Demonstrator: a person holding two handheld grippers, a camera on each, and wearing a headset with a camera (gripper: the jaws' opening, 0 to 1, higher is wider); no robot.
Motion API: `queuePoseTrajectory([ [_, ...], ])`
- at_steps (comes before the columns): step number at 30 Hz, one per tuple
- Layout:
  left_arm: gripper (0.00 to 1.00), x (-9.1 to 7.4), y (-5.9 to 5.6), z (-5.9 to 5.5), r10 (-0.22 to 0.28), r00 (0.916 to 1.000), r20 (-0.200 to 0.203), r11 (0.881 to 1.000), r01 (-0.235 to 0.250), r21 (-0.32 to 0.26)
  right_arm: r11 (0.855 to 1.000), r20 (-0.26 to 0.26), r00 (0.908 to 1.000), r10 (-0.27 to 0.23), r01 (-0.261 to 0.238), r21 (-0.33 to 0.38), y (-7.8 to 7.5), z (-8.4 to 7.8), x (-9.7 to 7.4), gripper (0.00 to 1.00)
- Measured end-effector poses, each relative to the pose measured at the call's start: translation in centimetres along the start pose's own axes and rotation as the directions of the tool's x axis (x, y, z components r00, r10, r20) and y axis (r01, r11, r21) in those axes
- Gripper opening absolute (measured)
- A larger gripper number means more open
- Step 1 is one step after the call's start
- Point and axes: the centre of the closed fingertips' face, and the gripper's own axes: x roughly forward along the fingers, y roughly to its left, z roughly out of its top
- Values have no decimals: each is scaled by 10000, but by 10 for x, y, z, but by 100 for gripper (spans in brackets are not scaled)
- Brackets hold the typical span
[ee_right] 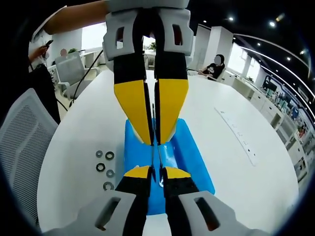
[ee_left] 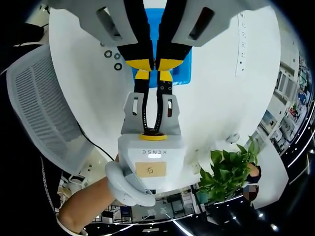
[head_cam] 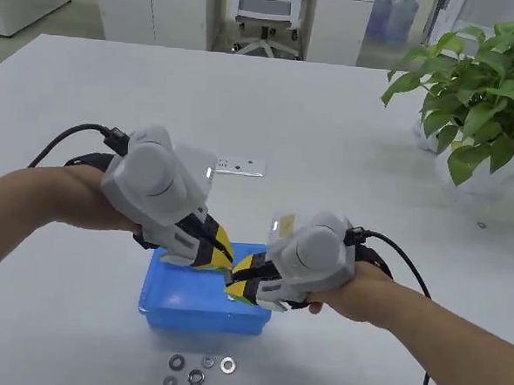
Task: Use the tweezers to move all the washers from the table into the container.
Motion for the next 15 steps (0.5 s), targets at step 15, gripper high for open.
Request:
queuePoseTrajectory([
  [15,6,-23,-18,15,182,9998,-27,9996,-182,194,9992,399,9988,-270,282,-286,15,22,-16,11],
])
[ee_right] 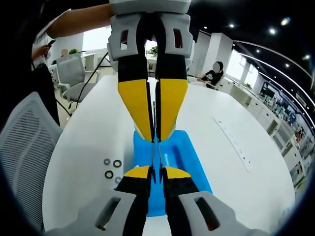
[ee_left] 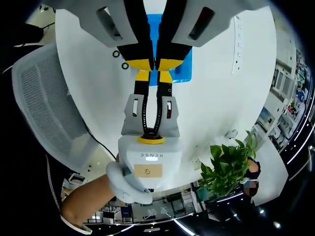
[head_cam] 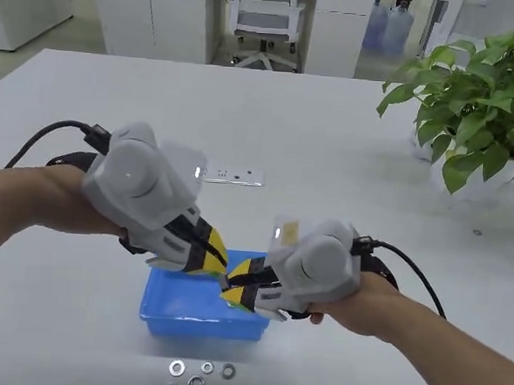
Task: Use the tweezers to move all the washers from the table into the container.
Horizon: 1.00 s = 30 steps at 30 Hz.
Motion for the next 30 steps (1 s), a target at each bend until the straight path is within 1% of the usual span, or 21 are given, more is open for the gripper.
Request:
queuePoseTrajectory([
  [9,5,-5,-16,2,3,10000,-48,10000,-3,25,10000,174,9998,-58,59,-38,16,5,-3,11],
  [15,5,-6,-25,3,-58,10000,0,10000,58,-14,10000,236,9997,-43,43,-19,26,7,-4,11],
  [19,5,-4,-31,1,-110,9999,33,9999,110,-46,10000,240,9997,-9,8,49,32,5,-4,10],
  [24,5,2,-42,1,-252,9997,67,9997,253,-60,9998,196,9997,127,-130,149,43,-1,-2,11],
  [30,5,7,-48,-2,-357,9993,81,9993,358,-93,9994,156,9996,226,-230,277,51,-6,-1,11],
])
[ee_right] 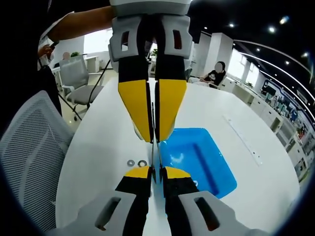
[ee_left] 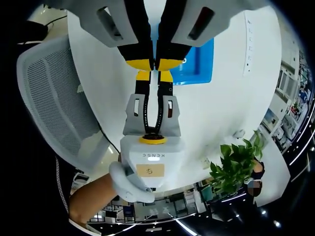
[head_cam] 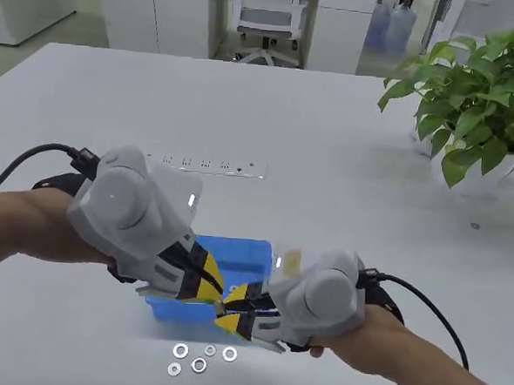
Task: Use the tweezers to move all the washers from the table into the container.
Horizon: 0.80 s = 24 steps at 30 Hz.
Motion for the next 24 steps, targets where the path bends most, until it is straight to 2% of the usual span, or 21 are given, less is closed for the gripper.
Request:
queuePoseTrajectory([
  [11,5,12,-11,-7,-225,9997,57,9997,225,-50,9995,-75,9998,192,-190,260,12,-13,5,11],
  [24,5,23,-16,-12,-488,9988,30,9988,488,-84,9983,-179,9994,300,-291,496,19,-25,10,11],
])
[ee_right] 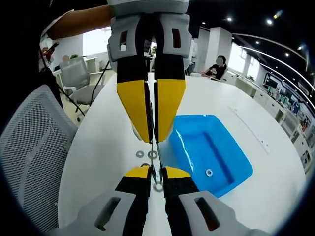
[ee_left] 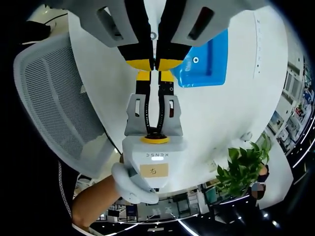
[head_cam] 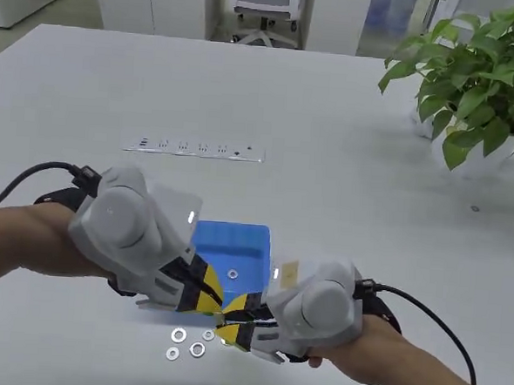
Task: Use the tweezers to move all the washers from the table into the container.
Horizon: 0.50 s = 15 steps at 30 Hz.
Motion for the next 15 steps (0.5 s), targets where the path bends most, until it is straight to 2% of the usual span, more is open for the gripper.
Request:
queuePoseTrajectory([
  [15,5,10,-3,-5,-208,9998,-70,9997,207,-96,9998,-96,9998,146,-145,131,3,-11,4,11],
])
